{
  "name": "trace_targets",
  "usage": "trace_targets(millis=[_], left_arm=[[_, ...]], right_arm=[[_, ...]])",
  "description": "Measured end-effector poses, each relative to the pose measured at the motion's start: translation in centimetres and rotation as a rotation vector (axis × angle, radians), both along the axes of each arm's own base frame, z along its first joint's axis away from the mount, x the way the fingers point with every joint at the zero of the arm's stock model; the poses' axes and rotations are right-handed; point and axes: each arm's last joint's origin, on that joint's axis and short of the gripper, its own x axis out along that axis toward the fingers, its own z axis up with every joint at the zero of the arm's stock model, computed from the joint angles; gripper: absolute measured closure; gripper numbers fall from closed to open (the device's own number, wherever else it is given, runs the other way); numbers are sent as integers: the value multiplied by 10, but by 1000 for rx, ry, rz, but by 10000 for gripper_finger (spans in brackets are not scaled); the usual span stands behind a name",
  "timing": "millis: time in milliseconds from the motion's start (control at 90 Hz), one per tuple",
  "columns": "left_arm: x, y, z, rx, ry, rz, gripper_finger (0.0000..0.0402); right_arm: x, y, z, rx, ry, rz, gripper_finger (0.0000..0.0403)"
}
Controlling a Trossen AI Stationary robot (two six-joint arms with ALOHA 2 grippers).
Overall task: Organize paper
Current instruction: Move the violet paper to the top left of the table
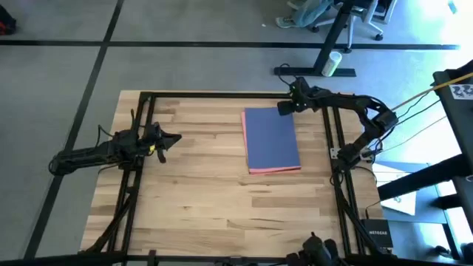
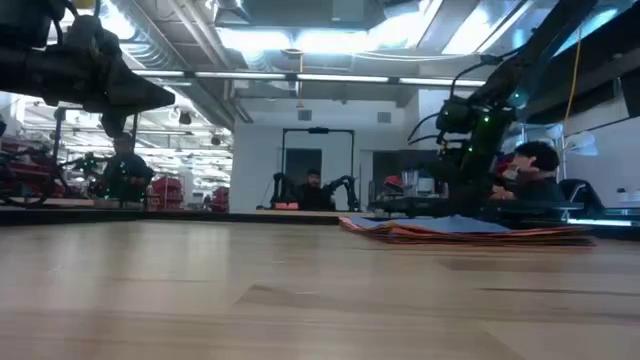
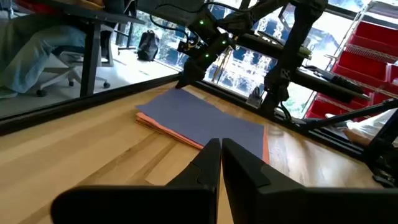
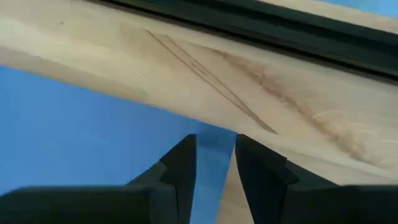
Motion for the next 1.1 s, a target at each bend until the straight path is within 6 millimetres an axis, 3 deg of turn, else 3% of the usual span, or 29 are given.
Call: trace_targets(millis=[211, 411, 678, 1100], left_arm=[[0, 0, 0, -3, -1, 0, 402], [0, 0, 0, -3, -1, 0, 402], [0, 0, 0, 0, 1, 0, 402], [2, -2, -2, -10, 17, -68, 402]], right_arm=[[0, 0, 0, -9, 9, 23, 395], [2, 1, 2, 4, -32, 55, 401], [8, 4, 22, 18, -260, 177, 403], [51, 26, 48, -52, -534, 297, 403]])
